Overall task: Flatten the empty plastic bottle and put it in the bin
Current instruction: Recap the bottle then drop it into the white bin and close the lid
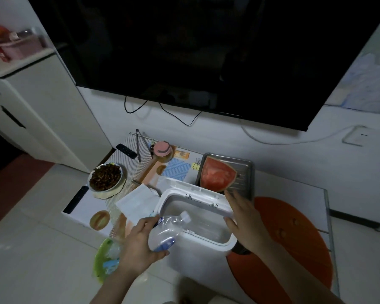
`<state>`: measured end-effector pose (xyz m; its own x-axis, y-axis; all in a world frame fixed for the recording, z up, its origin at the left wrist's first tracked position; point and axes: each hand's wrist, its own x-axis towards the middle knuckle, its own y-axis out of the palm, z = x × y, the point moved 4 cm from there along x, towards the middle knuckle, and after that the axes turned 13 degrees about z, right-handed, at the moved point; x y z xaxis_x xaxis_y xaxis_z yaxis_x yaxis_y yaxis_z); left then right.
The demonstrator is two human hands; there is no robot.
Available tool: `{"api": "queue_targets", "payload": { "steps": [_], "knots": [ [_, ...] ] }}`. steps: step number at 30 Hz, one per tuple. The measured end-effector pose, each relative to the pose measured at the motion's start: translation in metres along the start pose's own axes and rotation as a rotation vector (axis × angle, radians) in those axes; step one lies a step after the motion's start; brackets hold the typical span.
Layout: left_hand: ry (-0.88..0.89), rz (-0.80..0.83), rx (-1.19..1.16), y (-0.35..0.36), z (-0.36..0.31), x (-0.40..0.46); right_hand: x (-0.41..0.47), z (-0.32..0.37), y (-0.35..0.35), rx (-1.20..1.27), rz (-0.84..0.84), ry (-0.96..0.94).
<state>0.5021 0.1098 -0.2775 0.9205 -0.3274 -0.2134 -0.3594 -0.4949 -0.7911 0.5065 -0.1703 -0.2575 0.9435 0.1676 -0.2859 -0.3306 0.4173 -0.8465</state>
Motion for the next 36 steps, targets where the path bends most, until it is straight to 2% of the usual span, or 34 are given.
{"api": "queue_targets", "payload": {
  "steps": [13, 18, 22, 24, 26, 29, 36],
  "knots": [
    [0.147, 0.258, 0.194, 0.032, -0.028, 0.086, -0.013, -0.008, 0.000, 0.043, 0.028, 0.042],
    [0.065, 0.075, -0.060, 0.025, -0.021, 0.065, -0.014, -0.006, 0.001, 0.050, 0.020, 0.017],
    [0.046, -0.083, -0.174, 0.011, -0.013, 0.036, -0.017, -0.004, 0.005, 0.051, 0.028, 0.002],
    [0.000, -0.146, -0.175, 0.004, -0.008, 0.025, -0.021, -0.003, 0.010, 0.048, 0.029, -0.012],
    [-0.021, -0.165, -0.067, -0.001, -0.008, 0.019, -0.027, 0.000, 0.018, 0.042, 0.043, -0.032],
    [-0.011, -0.072, 0.121, 0.000, -0.012, 0.021, -0.032, 0.005, 0.033, 0.006, 0.101, -0.063],
    [-0.014, 0.191, 0.335, 0.040, -0.003, 0.026, -0.024, 0.011, 0.069, -0.099, 0.252, -0.029]
  ]
}}
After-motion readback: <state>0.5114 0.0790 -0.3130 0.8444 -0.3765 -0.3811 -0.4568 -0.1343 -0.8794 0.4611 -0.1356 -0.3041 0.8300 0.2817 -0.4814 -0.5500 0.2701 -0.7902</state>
